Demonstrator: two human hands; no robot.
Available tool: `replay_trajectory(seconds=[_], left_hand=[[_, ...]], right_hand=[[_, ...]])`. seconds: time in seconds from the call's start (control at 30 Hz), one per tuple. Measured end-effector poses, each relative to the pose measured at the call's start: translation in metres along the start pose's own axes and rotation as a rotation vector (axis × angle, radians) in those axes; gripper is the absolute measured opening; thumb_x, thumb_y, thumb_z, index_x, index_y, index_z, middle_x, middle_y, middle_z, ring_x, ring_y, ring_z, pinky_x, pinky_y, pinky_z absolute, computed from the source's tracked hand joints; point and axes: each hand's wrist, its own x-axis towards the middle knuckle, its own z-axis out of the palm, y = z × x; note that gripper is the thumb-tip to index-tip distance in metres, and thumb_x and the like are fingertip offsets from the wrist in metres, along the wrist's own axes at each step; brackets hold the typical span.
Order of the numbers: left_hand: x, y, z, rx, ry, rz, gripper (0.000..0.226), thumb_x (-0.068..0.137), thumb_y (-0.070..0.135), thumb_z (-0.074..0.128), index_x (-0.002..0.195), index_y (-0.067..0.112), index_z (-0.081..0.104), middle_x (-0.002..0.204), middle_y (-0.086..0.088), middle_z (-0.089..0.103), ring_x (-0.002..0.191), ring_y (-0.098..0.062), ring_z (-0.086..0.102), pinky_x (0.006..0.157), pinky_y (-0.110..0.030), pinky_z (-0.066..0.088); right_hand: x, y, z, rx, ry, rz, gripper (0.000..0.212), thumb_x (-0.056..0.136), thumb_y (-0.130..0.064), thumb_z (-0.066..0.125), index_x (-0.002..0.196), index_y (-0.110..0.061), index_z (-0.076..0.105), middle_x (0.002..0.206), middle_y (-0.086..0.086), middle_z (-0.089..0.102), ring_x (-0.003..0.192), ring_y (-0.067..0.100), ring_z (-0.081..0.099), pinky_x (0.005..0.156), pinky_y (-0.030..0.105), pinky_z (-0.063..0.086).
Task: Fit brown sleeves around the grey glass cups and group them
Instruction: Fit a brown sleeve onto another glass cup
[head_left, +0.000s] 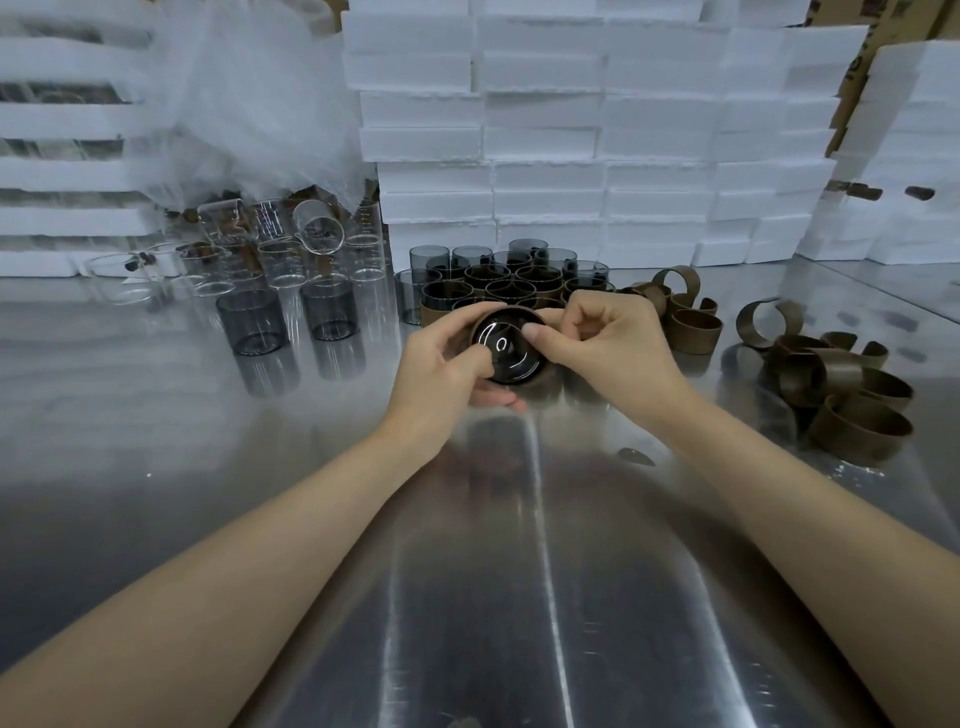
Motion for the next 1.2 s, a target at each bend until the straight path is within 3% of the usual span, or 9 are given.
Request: replay_trajectory(seconds=[0.17, 0.33, 0.43, 0.53, 0.67, 0.77, 0.97, 1.1, 1.2], left_hand=[[-0.002, -0.002, 0.001, -0.054, 0.003, 0.037, 0.045, 0.08, -0.001, 0.047, 0.118, 0.015, 0.065, 0.101, -0.007, 0.072, 0.066, -0.041, 0.071, 0.062, -0.033, 0.062], [-0.001, -0.003, 0.003, -0.176, -0.058, -0.006, 0.029, 0.098, 0.02, 0.049, 0.119, 0.03, 0.065, 0.115, -0.01, 0.069, 0.085, -0.034, 0.074, 0.066, -0.027, 0.06], [-0.001, 0.0, 0.004, -0.25, -0.151, -0.044, 0.027, 0.094, 0.038, 0.055, 0.119, 0.035, 0.066, 0.117, -0.004, 0.071, 0.089, -0.035, 0.073, 0.07, -0.026, 0.059], [0.002, 0.0, 0.003, -0.267, -0.175, -0.107, 0.041, 0.097, 0.035, 0.049, 0.135, 0.021, 0.055, 0.123, -0.013, 0.067, 0.086, -0.035, 0.073, 0.072, -0.027, 0.059], [0.004, 0.002, 0.0, -0.279, -0.178, -0.195, 0.041, 0.095, 0.038, 0.049, 0.13, 0.018, 0.054, 0.112, -0.009, 0.063, 0.061, -0.015, 0.062, 0.056, -0.02, 0.053], [0.004, 0.003, 0.001, -0.273, -0.172, -0.233, 0.043, 0.086, 0.043, 0.053, 0.122, 0.02, 0.054, 0.102, -0.005, 0.059, 0.053, -0.01, 0.049, 0.045, -0.016, 0.042], [0.006, 0.004, 0.004, -0.273, -0.101, -0.307, 0.029, 0.097, 0.041, 0.049, 0.117, 0.021, 0.056, 0.09, -0.002, 0.057, 0.045, -0.007, 0.04, 0.038, -0.013, 0.03], [0.007, 0.003, 0.004, -0.334, -0.079, -0.331, 0.026, 0.096, 0.039, 0.052, 0.112, 0.019, 0.059, 0.081, -0.001, 0.054, 0.043, -0.004, 0.037, 0.033, -0.011, 0.024], [0.009, 0.003, 0.003, -0.399, -0.079, -0.347, 0.029, 0.086, 0.041, 0.058, 0.105, 0.02, 0.062, 0.071, 0.004, 0.055, 0.04, -0.001, 0.034, 0.031, -0.01, 0.023]], right_hand=[[0.0, -0.001, 0.01, 0.043, 0.028, 0.166, 0.011, 0.087, -0.029, 0.07, 0.089, -0.021, 0.063, 0.088, -0.01, 0.069, 0.086, 0.003, 0.065, 0.079, 0.027, 0.053], [-0.005, 0.001, 0.021, 0.543, -0.186, 0.419, 0.05, 0.088, -0.046, 0.051, 0.127, -0.015, 0.054, 0.111, 0.017, 0.06, 0.093, 0.022, 0.056, 0.061, 0.026, 0.039], [-0.005, 0.0, 0.017, 0.685, -0.172, 0.443, 0.046, 0.086, -0.041, 0.053, 0.124, -0.016, 0.058, 0.11, 0.012, 0.061, 0.099, 0.027, 0.051, 0.066, 0.03, 0.034], [-0.004, 0.003, 0.011, 0.681, -0.198, 0.446, 0.051, 0.086, -0.042, 0.056, 0.128, -0.014, 0.057, 0.117, 0.011, 0.063, 0.106, 0.027, 0.057, 0.08, 0.037, 0.041], [-0.004, 0.005, 0.008, 0.691, -0.206, 0.497, 0.051, 0.084, -0.049, 0.06, 0.122, -0.015, 0.064, 0.124, 0.014, 0.062, 0.114, 0.035, 0.053, 0.103, 0.05, 0.038], [-0.002, 0.005, 0.007, 0.715, -0.176, 0.563, 0.06, 0.082, -0.055, 0.059, 0.124, -0.012, 0.063, 0.131, 0.018, 0.057, 0.117, 0.035, 0.05, 0.114, 0.054, 0.025], [0.001, -0.001, 0.01, 0.871, -0.087, 0.653, 0.064, 0.08, -0.045, 0.062, 0.133, -0.009, 0.056, 0.137, 0.016, 0.056, 0.13, 0.032, 0.049, 0.112, 0.042, 0.037], [0.002, -0.004, 0.012, 0.929, -0.047, 0.675, 0.042, 0.08, -0.039, 0.062, 0.118, -0.021, 0.065, 0.129, 0.01, 0.062, 0.114, 0.027, 0.06, 0.101, 0.038, 0.045], [0.003, -0.004, 0.014, 0.966, -0.02, 0.698, 0.031, 0.083, -0.037, 0.06, 0.11, -0.024, 0.069, 0.126, 0.007, 0.065, 0.118, 0.025, 0.06, 0.104, 0.037, 0.044]])
